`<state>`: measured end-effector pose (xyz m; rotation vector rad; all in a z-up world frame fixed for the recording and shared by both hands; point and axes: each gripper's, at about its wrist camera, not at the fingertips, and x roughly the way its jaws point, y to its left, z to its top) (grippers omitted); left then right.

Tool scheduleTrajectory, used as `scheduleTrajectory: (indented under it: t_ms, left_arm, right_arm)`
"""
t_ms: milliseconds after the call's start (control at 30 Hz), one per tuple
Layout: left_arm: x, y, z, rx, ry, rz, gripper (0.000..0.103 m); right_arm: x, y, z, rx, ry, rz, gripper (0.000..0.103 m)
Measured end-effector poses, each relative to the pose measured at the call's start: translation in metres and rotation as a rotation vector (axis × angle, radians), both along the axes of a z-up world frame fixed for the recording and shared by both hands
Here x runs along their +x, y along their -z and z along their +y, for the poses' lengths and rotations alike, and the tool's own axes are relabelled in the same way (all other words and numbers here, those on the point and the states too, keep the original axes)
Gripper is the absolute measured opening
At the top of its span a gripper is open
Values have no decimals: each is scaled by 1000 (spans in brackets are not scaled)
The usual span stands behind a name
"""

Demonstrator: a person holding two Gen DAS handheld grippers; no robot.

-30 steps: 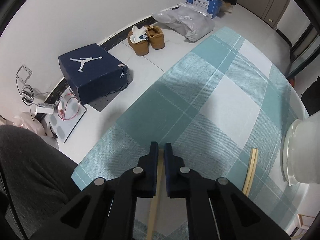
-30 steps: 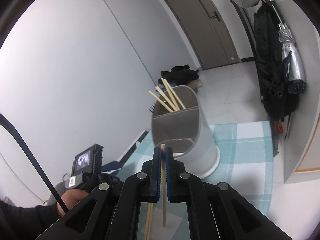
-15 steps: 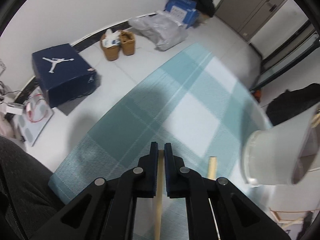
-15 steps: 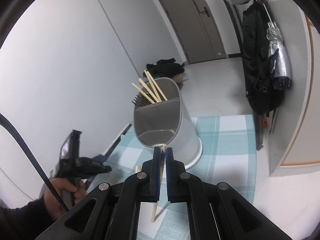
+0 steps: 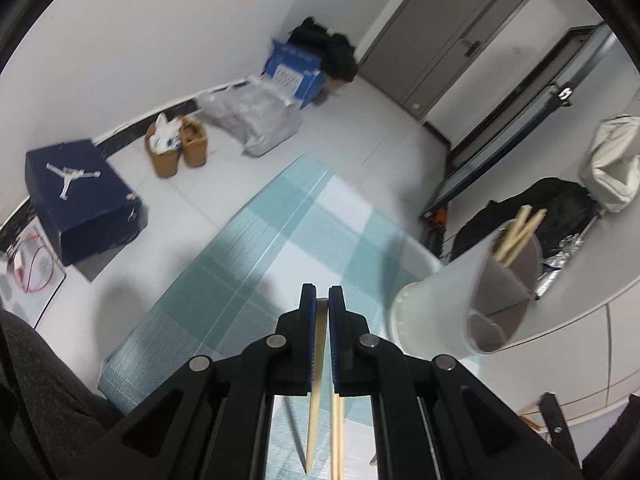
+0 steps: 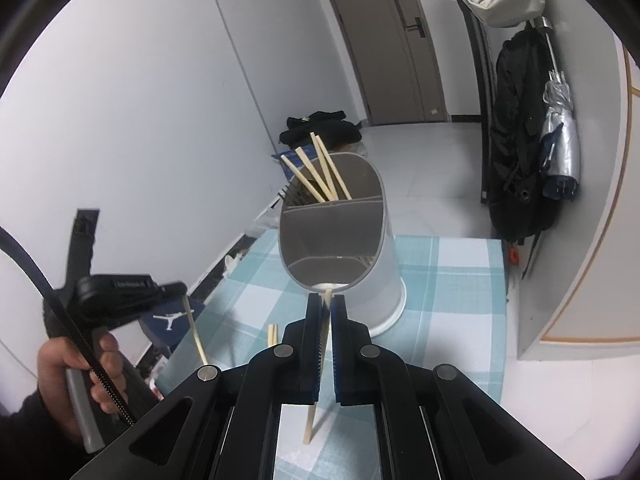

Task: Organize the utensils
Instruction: 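Carry the chopstick above the holder with the left gripper while the right gripper holds its chopstick there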

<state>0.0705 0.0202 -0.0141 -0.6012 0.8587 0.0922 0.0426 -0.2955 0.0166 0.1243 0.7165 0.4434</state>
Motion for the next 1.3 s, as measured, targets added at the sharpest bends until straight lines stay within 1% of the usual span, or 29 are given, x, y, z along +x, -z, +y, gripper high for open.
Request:
scheduleTrajectory:
  t_ms: [167,233,333,400,467,567,733,967,1100,1233,1300]
  left_arm:
    - [-8,-20,-8,23,28,-91,3]
    - [-9,-25,-10,39,42,-108,3]
    - [-10,-35,-13,58,64,-135,2]
    - [-11,-44,-15,72,77,-164,2]
    - [-11,-52,-16,68,95,-184,2]
    - [-12,-66,-21,69,119,-218,2]
    - [-9,-84,-30,78,173,-251,2]
    - [-4,-109,-45,99,256,-289,2]
    - [3,-128,-50,80,297,-313,2]
    - [14,-149,-54,43,323,-331,2]
    - [20,-154,-55,15,335,-332,2]
  right_arm:
    - [3,1,-5,4,-8,3,4]
    - [3,3,-6,11,-7,0,4]
    - [6,7,-6,47,-14,9,4]
    - [10,9,-5,58,-23,15,4]
    - [11,6,-3,59,-32,7,4]
    - [11,-5,0,72,-54,-26,4]
    - [11,-22,6,78,-73,-72,3]
    - [14,-45,6,98,-61,-117,3]
    - [21,-69,0,107,-49,-142,3]
    - [28,-96,-9,127,-40,-170,3]
    - [33,-110,-13,136,-36,-185,3]
